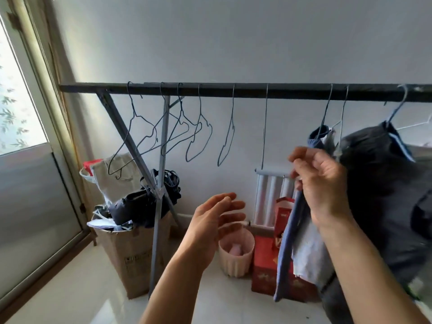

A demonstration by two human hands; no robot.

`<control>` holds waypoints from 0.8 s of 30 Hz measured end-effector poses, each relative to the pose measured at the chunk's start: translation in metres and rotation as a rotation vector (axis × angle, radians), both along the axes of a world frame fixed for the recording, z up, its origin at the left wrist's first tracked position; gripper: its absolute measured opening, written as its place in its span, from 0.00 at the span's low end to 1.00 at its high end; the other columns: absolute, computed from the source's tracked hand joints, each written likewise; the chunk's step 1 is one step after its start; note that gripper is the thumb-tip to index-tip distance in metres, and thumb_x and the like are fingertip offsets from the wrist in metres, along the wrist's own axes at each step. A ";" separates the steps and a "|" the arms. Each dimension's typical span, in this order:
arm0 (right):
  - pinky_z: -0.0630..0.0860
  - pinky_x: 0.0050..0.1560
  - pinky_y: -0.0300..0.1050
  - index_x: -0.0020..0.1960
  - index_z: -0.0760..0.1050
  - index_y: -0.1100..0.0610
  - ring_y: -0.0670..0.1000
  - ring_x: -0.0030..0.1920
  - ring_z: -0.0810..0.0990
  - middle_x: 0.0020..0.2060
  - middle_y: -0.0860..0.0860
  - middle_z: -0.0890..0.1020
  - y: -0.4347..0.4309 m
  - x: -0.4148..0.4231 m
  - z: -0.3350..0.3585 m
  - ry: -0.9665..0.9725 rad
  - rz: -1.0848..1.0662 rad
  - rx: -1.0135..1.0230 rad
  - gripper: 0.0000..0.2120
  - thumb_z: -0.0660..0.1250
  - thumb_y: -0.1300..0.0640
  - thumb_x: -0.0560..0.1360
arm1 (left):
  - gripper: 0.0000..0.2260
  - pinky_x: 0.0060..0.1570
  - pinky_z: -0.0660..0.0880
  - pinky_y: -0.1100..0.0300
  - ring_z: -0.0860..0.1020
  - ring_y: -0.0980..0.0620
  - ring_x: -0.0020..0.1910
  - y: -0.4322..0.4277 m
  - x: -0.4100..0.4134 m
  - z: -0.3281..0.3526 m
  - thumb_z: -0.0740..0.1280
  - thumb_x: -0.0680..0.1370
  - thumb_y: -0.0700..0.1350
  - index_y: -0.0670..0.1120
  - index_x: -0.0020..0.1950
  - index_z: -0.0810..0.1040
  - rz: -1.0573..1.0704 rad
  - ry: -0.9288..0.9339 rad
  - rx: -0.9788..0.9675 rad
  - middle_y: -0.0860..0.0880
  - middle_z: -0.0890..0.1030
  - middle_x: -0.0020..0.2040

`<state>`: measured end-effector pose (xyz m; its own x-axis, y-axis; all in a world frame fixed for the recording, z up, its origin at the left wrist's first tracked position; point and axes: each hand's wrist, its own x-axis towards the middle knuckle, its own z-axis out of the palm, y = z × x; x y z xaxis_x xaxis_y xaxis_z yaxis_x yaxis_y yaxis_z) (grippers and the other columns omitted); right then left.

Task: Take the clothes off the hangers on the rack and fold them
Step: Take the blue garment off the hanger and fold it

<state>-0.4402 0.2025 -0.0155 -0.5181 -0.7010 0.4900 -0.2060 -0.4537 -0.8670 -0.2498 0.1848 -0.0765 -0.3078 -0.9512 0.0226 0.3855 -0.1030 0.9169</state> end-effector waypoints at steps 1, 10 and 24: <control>0.72 0.35 0.38 0.45 0.78 0.50 0.45 0.34 0.76 0.40 0.50 0.82 -0.008 -0.010 0.009 0.053 -0.104 -0.029 0.10 0.65 0.64 0.77 | 0.08 0.41 0.79 0.56 0.83 0.49 0.41 -0.002 -0.002 0.003 0.62 0.82 0.42 0.44 0.55 0.80 -0.002 -0.005 -0.006 0.43 0.85 0.49; 0.66 0.39 0.47 0.33 0.66 0.60 0.58 0.35 0.68 0.28 0.55 0.69 -0.069 -0.069 0.047 0.236 -0.380 0.358 0.14 0.66 0.57 0.74 | 0.09 0.47 0.78 0.53 0.83 0.50 0.41 -0.007 -0.011 0.014 0.62 0.82 0.42 0.44 0.57 0.80 -0.004 -0.025 -0.066 0.43 0.85 0.50; 0.67 0.23 0.34 0.37 0.76 0.56 0.45 0.20 0.72 0.21 0.48 0.77 -0.061 -0.040 0.072 -0.247 0.140 0.179 0.08 0.68 0.65 0.73 | 0.08 0.44 0.77 0.55 0.82 0.49 0.43 0.001 -0.012 0.027 0.62 0.82 0.42 0.45 0.56 0.81 0.066 -0.121 -0.231 0.46 0.86 0.49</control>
<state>-0.4806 0.1419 0.0567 -0.4985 -0.8373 0.2247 0.0737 -0.2992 -0.9513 -0.2615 0.1860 -0.0496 -0.2590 -0.9432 0.2079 0.2708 0.1357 0.9530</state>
